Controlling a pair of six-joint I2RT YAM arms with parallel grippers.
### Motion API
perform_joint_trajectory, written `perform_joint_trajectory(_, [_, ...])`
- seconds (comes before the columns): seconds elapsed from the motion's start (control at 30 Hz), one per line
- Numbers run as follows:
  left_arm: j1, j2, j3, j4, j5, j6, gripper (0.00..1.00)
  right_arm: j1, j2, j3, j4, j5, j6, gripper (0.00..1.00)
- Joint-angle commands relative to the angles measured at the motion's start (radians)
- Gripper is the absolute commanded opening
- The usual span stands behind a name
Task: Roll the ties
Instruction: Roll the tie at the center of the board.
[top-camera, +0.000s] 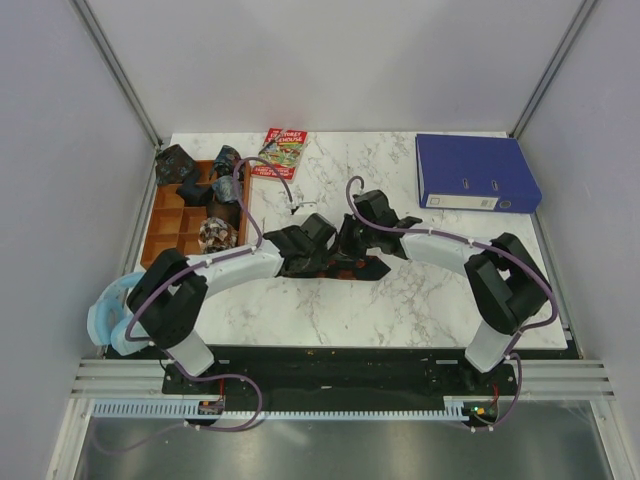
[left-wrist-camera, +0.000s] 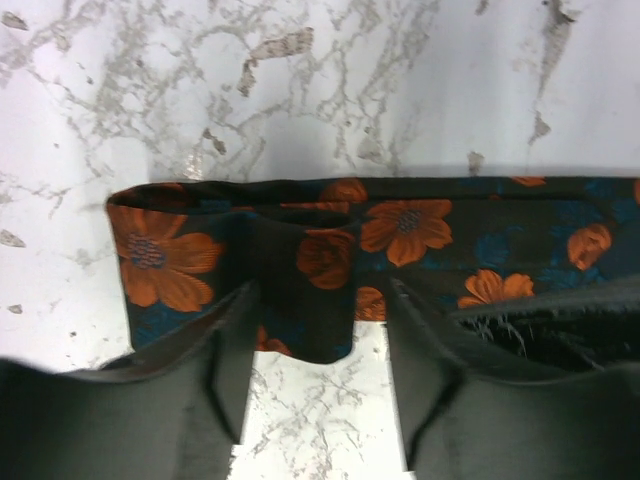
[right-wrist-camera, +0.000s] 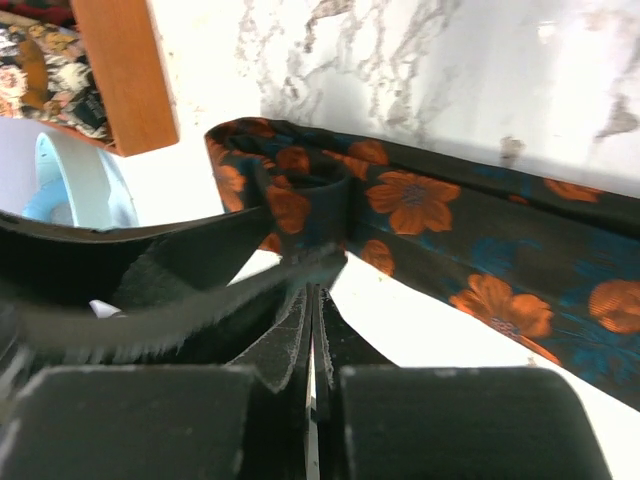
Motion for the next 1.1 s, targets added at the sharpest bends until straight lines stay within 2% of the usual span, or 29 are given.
perform_joint_trajectory(0.0, [-0.009,-0.091,-0.020,0.026,0.030,0.011,0.66,-0.006,-0.032,0.030,-0.060,0.039,-0.030,0.04])
perform_joint_trajectory(0.13, [-0.009,-0.160,-0.043,0.026,0.036,0.025,0.73,-0.006,-0.027,0.056,-0.074,0.044,-0.025,0.04])
perform_joint_trajectory(0.4, [0.008,-0.280,-0.035,-0.034,0.073,0.070,0.77,0.042,0.026,0.148,-0.074,0.021,-0.024,0.04])
perform_joint_trajectory(0.73, [0.228,-0.413,-0.219,0.087,0.288,0.093,0.79,0.083,0.127,0.220,-0.048,0.001,-0.011,0.03])
perform_joint_trajectory(1.07, [0.321,-0.381,-0.322,0.216,0.438,0.091,0.78,0.091,0.166,0.179,-0.028,0.021,-0.031,0.02])
